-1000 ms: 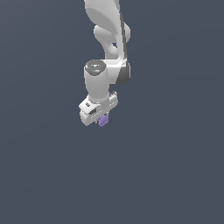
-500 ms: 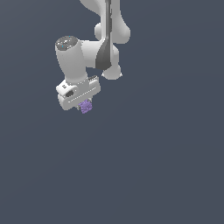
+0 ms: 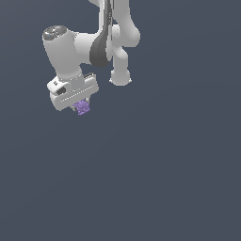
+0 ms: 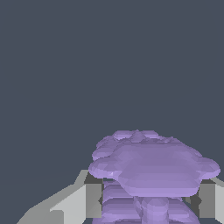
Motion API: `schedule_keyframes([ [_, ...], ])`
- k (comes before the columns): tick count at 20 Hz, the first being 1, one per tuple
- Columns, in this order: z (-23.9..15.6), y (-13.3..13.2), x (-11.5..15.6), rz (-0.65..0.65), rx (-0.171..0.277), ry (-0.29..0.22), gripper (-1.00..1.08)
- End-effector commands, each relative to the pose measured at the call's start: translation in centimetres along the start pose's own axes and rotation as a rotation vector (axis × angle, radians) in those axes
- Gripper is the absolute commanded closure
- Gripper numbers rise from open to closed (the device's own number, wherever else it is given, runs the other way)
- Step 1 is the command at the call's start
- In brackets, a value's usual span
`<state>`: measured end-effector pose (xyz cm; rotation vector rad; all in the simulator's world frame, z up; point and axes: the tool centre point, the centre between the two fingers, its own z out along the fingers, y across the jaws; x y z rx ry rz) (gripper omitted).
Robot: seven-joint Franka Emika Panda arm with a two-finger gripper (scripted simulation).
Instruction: Pick up the object and move it to a goal position.
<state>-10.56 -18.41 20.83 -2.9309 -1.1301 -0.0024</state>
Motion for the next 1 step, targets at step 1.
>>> schedule_keyframes([
  [1, -0.17, 0.1, -0.26, -0.002, 0.001, 0.0, 1.08],
])
